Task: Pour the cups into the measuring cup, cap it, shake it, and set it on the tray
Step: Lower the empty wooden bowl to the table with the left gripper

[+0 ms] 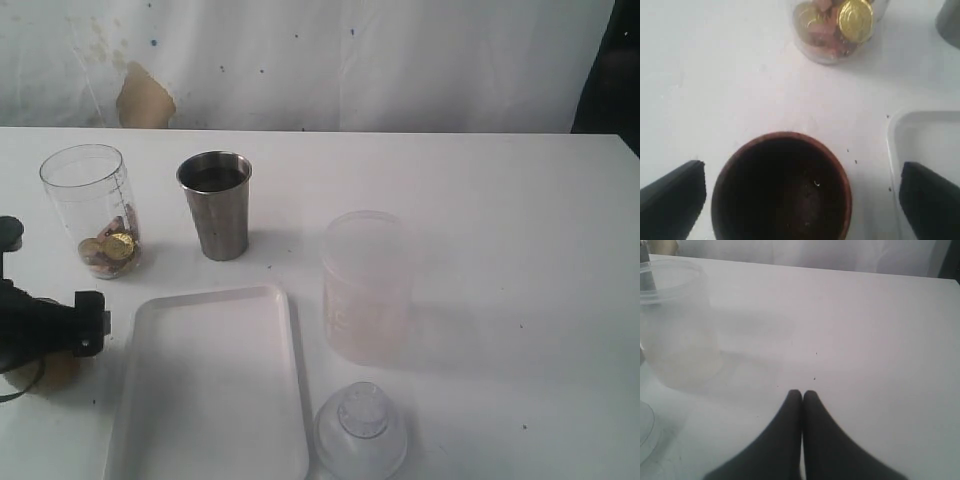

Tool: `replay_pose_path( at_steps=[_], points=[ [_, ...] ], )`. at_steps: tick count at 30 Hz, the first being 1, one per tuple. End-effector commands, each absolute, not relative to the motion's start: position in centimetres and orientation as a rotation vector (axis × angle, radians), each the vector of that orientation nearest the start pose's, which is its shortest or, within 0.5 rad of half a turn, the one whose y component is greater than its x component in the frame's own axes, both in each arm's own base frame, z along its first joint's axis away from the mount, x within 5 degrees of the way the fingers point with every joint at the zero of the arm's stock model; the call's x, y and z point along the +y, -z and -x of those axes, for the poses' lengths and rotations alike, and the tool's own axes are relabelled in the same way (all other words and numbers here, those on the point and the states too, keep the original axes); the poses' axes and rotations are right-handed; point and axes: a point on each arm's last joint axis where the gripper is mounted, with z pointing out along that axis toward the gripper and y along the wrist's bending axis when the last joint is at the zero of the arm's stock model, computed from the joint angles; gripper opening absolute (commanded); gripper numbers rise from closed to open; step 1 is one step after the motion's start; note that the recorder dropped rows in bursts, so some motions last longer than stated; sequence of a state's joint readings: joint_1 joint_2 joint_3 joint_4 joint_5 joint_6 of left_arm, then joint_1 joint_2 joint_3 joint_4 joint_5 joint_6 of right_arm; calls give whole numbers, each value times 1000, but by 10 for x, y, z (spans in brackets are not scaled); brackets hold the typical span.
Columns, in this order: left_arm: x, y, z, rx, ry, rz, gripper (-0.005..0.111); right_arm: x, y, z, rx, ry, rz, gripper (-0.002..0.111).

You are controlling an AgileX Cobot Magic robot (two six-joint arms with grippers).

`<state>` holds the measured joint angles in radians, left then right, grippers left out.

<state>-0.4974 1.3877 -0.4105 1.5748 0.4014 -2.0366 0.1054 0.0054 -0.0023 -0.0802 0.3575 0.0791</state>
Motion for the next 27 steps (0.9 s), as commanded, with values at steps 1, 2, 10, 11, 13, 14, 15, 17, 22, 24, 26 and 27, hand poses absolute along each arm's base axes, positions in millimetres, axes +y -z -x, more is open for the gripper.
replay_pose_path(
  at_steps=[1, 2, 10, 11, 13, 14, 15, 17, 22, 24, 26, 27],
  points=[
    [-63, -189, -194, 2318, -38, 183, 92, 3, -182, -53, 1831, -56, 74, 0],
    [-59, -197, -192, 2326, -80, 200, 71, 3, -182, -53, 1831, -56, 74, 0],
    [-62, -243, -189, 2547, -230, -76, 0, 3, -182, -53, 1831, -56, 74, 0],
    [-64, -247, -188, 2582, -230, -136, 0, 3, -182, -53, 1831, -56, 74, 0],
    [-67, -253, -186, 2677, -151, -293, 0, 3, -182, -53, 1831, -56, 74, 0],
    [-66, -254, -186, 2707, -87, -325, 0, 3, -182, -53, 1831, -56, 74, 0],
    [-66, -254, -186, 2735, -5, -325, 0, 3, -182, -53, 1831, -56, 74, 0],
    [-57, -255, -190, 2745, 131, -303, 0, 3, -182, -53, 1831, -56, 74, 0],
    [-15, -267, -203, 2547, 261, 72, 0, 3, -182, -53, 1831, -56, 74, 0],
    [-6, -272, -198, 2443, 282, 174, 0, 3, -182, -53, 1831, -56, 74, 0],
    [-1, -278, -189, 2314, 288, 238, 0, 3, -182, -53, 1831, -56, 74, 0],
    [0, -280, -183, 2259, 281, 255, 0, 3, -182, -53, 1831, -56, 74, 0]
  ],
)
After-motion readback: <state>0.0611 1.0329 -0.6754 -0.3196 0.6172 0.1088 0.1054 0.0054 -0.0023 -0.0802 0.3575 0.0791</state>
